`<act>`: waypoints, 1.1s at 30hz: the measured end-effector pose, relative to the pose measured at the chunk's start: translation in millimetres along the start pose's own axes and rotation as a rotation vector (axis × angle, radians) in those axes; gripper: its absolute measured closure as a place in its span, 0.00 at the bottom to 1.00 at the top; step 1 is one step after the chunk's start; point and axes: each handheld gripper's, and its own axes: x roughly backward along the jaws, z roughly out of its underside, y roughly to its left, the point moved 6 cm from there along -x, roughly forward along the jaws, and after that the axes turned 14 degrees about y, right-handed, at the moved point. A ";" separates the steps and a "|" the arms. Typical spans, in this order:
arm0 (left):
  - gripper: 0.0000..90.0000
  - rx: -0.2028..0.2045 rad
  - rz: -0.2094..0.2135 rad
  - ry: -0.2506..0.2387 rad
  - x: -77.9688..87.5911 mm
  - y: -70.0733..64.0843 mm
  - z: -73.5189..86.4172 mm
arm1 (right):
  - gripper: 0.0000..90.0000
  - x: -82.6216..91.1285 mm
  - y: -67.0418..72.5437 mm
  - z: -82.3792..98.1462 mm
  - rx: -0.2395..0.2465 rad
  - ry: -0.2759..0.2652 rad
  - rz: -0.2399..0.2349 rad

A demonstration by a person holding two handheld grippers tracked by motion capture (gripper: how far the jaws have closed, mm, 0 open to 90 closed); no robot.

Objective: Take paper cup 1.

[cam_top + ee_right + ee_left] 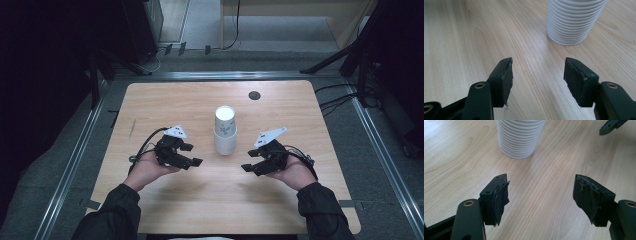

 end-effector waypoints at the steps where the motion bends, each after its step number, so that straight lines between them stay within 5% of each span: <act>1: 0.32 -0.004 0.002 0.002 0.0 -0.3 0.2 | 0.44 0.5 -0.9 0.9 -0.006 0.000 0.000; 8: 0.32 -0.026 0.020 -0.003 1.2 -5.1 0.1 | 0.44 7.8 -5.1 5.1 -0.035 -0.028 -0.051; 12: 0.32 -0.024 0.025 -0.017 3.1 -3.4 0.4 | 0.43 11.2 -7.6 0.6 -0.032 -0.034 -0.014; 28: 0.33 -0.019 0.030 -0.021 1.7 -4.4 0.4 | 0.37 41.4 -29.2 -32.0 0.032 0.020 0.007; 33: 0.33 -0.027 0.039 -0.012 -0.6 -7.3 0.2 | 0.37 46.5 -37.5 -48.5 0.039 -0.004 -0.002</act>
